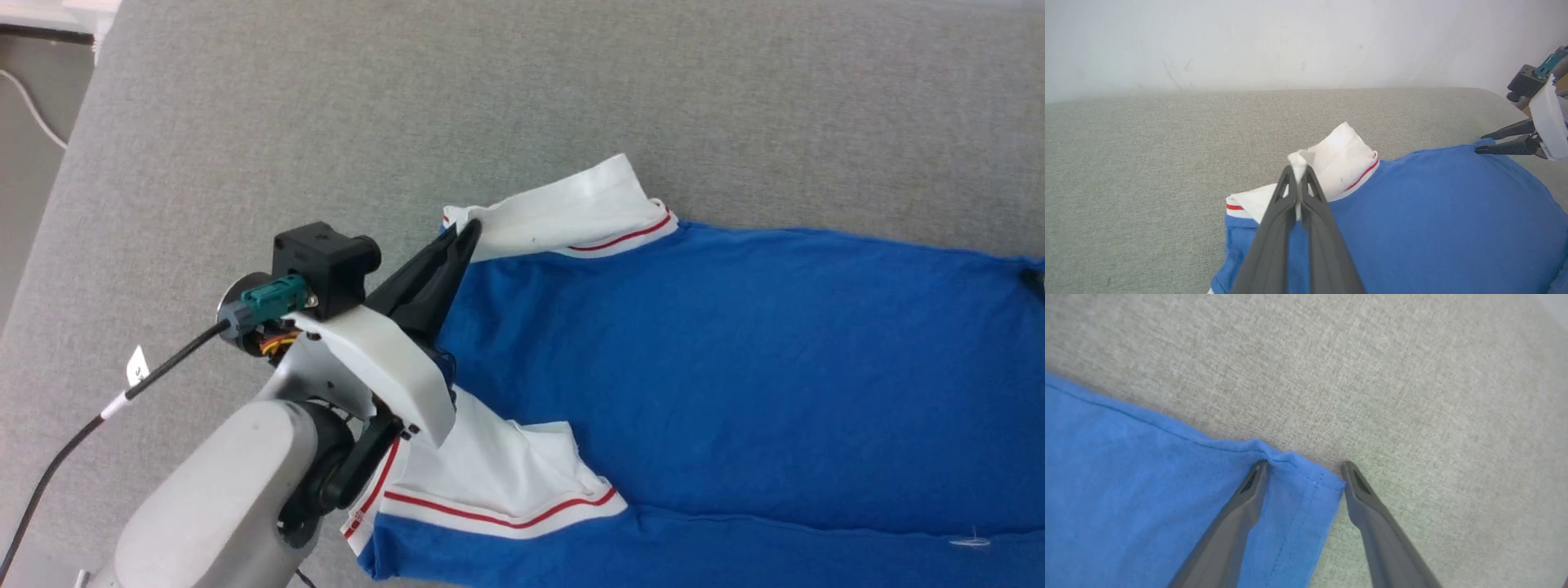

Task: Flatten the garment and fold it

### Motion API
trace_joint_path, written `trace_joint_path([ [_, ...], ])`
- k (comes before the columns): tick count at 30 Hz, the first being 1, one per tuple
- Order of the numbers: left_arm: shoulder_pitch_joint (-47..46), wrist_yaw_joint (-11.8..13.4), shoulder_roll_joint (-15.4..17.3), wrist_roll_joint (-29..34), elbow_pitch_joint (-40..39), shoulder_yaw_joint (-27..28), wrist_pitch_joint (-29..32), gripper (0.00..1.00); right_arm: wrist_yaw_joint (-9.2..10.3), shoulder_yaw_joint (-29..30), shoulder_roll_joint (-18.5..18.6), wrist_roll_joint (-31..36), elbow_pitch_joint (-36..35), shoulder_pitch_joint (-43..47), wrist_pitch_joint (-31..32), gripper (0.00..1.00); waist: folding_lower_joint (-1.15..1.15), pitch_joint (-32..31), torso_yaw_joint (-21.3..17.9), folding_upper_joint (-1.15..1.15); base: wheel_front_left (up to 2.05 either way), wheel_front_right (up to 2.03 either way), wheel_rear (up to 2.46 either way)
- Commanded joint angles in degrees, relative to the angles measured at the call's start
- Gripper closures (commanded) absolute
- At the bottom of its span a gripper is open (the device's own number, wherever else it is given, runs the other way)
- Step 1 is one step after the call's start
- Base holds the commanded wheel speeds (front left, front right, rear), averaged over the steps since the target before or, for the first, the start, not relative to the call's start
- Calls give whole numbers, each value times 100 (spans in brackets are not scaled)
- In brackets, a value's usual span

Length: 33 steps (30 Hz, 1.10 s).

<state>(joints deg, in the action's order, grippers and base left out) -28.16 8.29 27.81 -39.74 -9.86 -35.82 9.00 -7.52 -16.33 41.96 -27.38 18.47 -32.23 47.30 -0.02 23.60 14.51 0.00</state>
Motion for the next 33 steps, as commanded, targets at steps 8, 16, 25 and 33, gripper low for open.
trace_joint_path([
  [8, 328, 159, 94, -83, 187, 149, -141, 100, 3, -312, -334, -248, 425, 9, -787, 100, 2, -404, -225, 0, 0, 0, 0],
  [16, 975, 443, 345, -347, 5, 427, -206, 100, 3, -44, -602, -251, 185, 286, -1694, 100, 2, -1058, -546, 0, 0, 0, 0],
  [25, 2184, 912, 818, -645, -518, 644, -102, 100, 3, 743, -851, -159, -775, 1652, -2080, 100, 2, -1658, -778, 0, 0, 0, 0],
  [33, 3155, 1157, 1284, -1023, -875, 614, 376, 100, 3, 1494, -1248, 81, -1598, 3095, -1727, 100, 2, -1826, -785, 0, 0, 0, 0],
])
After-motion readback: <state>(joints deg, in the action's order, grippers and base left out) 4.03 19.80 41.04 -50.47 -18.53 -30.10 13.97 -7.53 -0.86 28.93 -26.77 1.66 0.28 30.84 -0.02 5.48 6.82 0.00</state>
